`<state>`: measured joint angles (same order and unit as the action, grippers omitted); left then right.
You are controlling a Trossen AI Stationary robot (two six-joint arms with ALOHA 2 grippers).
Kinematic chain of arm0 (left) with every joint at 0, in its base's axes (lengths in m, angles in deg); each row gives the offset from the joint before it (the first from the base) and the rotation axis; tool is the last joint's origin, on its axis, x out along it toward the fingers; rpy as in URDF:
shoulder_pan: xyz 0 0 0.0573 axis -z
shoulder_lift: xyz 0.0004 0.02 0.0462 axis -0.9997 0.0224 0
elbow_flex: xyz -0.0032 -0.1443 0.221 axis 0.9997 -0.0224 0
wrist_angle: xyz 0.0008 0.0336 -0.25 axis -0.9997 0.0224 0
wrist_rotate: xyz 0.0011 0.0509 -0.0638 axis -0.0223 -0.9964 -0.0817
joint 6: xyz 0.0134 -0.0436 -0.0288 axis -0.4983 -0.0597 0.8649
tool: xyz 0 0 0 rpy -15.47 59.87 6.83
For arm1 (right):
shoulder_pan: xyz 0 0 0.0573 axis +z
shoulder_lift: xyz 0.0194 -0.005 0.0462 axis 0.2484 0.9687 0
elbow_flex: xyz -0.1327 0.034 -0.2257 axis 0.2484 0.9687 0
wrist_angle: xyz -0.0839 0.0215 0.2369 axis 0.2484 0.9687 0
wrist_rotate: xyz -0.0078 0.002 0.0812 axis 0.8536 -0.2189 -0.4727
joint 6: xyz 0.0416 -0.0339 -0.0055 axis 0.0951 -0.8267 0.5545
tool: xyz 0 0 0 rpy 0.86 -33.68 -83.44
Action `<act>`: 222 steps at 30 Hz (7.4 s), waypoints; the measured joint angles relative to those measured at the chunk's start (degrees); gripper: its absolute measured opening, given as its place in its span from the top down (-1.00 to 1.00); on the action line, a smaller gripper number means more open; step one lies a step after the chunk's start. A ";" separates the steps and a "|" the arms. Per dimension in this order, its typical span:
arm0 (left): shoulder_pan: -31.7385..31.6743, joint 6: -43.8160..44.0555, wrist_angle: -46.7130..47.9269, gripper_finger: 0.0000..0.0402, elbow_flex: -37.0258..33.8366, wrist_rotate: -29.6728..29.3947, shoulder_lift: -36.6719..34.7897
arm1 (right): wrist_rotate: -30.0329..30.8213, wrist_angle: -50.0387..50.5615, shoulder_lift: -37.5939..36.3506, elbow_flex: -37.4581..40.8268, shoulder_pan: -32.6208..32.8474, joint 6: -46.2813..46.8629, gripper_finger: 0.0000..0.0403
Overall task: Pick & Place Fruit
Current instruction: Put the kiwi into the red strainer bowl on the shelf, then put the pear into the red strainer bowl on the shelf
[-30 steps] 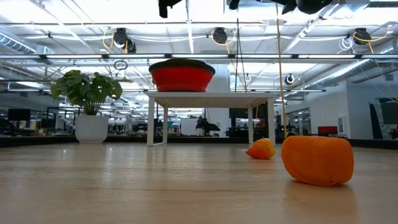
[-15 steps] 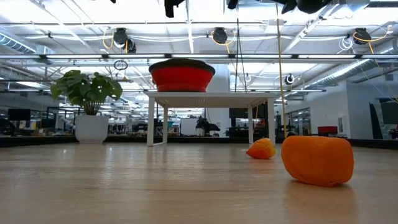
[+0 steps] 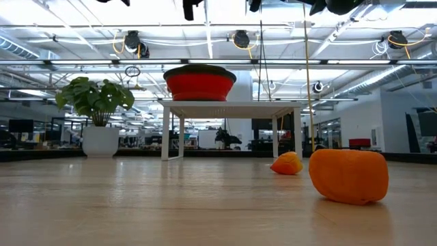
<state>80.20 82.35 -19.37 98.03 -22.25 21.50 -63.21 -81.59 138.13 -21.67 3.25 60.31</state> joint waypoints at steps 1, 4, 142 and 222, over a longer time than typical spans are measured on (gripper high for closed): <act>0.00 0.08 0.01 0.09 0.00 0.01 0.00 | -0.09 -0.01 0.00 0.00 0.00 -0.01 -0.09; 0.02 0.09 0.04 0.19 0.00 0.09 -0.02 | -0.09 0.00 -0.02 0.00 0.00 -0.03 -0.15; -22.60 -6.05 64.98 -0.03 29.18 -8.39 19.03 | -2.88 4.90 -34.82 34.05 -9.86 5.98 -0.25; 1.77 1.33 56.48 0.30 -5.04 -11.99 -21.57 | 15.59 9.45 -25.42 25.58 18.05 3.76 -0.25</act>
<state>81.97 83.68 37.11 92.99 -34.24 -0.07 -47.62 -72.14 112.71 3.91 21.30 64.08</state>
